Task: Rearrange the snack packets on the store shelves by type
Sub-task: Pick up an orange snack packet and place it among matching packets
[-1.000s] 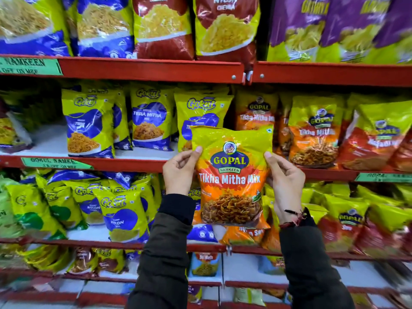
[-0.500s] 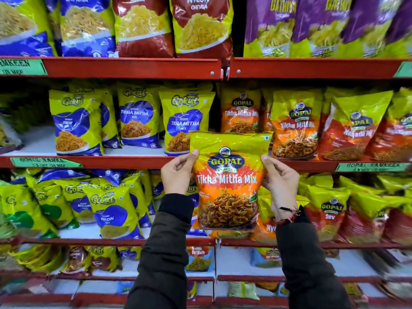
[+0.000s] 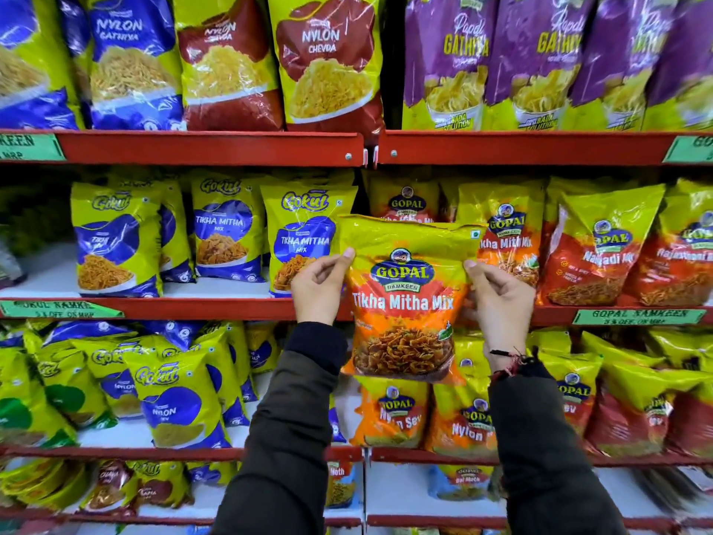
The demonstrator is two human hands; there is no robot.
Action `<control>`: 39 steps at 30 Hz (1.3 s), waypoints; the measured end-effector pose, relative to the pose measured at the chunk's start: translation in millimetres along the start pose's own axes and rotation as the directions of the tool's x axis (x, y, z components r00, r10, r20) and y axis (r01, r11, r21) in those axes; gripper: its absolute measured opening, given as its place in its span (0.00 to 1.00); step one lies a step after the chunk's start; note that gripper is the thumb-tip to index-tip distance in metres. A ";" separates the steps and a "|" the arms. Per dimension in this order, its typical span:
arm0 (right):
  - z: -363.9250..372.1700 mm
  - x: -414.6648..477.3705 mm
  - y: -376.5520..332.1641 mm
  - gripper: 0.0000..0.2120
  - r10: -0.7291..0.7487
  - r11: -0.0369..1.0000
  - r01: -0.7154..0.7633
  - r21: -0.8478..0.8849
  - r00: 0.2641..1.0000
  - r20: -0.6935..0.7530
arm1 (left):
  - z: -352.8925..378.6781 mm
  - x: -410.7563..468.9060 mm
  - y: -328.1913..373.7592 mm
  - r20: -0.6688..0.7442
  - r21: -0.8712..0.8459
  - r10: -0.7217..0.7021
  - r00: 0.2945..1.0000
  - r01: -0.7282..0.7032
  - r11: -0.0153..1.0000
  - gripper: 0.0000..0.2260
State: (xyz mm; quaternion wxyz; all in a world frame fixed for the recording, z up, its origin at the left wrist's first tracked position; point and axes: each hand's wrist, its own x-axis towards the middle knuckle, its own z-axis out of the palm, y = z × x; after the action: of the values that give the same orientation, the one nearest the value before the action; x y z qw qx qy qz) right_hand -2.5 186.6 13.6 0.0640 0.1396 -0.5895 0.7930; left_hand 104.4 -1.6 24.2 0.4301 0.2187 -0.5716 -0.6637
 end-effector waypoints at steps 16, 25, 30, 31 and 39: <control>49.1 158.5 42.0 0.08 -0.002 1.000 0.002 0.022 1.000 -0.003 | 99.1 126.4 -25.9 -0.038 -0.119 -0.072 0.997 0.067 0.991 0.05; 64.2 204.8 87.0 0.09 -0.181 0.915 0.135 -0.379 0.979 -0.088 | 119.9 164.1 -62.2 -0.076 0.071 -0.041 0.996 0.047 0.996 0.07; 63.8 198.6 88.3 0.10 -0.309 0.832 0.227 -0.507 0.948 -0.082 | 120.0 164.1 -71.9 -0.076 0.146 0.033 0.997 -0.022 0.989 0.10; 60.6 192.9 87.3 0.11 -0.325 0.818 0.237 -0.523 0.942 -0.080 | 116.2 159.6 -74.2 -0.072 0.173 0.056 0.996 -0.043 0.984 0.12; 47.8 98.1 98.3 0.15 -0.449 0.682 0.428 -0.593 0.885 0.121 | 69.1 82.0 -86.1 0.098 0.413 0.405 0.909 -0.407 0.814 0.13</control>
State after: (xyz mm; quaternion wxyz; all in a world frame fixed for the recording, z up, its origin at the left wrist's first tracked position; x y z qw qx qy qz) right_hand -115.2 105.6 -34.7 0.3028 0.2350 -0.7591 0.5261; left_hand -21.1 -31.4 -23.4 0.5019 0.1781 -0.7367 -0.4168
